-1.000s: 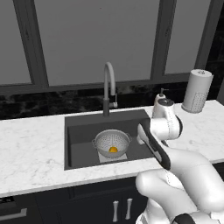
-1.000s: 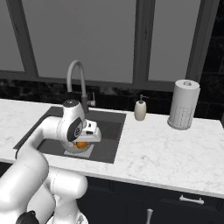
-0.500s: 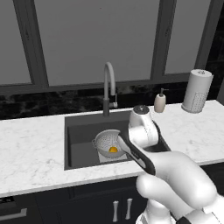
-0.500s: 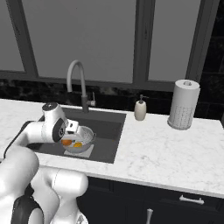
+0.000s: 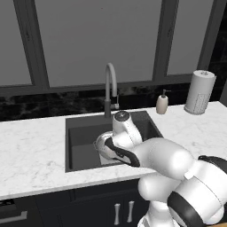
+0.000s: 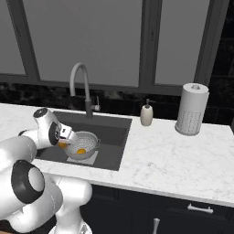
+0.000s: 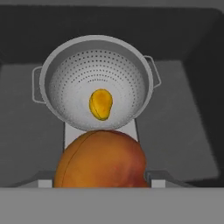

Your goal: Put the colander in the sink, put the mango, peach in the colander, and turn on the sink faucet and pour water over the colander.

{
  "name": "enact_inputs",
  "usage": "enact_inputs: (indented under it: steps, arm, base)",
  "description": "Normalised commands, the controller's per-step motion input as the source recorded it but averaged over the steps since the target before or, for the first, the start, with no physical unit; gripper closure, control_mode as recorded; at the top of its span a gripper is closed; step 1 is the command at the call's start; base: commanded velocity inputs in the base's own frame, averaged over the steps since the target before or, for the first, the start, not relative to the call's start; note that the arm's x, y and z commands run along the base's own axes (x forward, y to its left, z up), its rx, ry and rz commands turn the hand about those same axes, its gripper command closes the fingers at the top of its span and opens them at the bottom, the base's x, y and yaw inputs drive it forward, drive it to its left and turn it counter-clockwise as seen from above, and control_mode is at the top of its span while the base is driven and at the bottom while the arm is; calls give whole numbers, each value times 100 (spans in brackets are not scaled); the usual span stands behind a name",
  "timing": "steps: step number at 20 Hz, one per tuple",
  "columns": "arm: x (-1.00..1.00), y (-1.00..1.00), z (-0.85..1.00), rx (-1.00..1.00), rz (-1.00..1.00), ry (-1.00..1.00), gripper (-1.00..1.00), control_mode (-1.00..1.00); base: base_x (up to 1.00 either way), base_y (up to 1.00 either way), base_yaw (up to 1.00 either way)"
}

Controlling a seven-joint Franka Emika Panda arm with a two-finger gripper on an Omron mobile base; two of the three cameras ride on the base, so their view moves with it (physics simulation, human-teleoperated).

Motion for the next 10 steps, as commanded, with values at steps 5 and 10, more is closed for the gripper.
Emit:
enact_inputs:
  steps: [5, 10]
  arm:
    - [46, 17, -18, 0, -11, 2, 100, -100]
    - [47, 1, -17, 0, -3, 5, 100, -100]
  base:
    - [0, 0, 0]
    - [0, 0, 0]
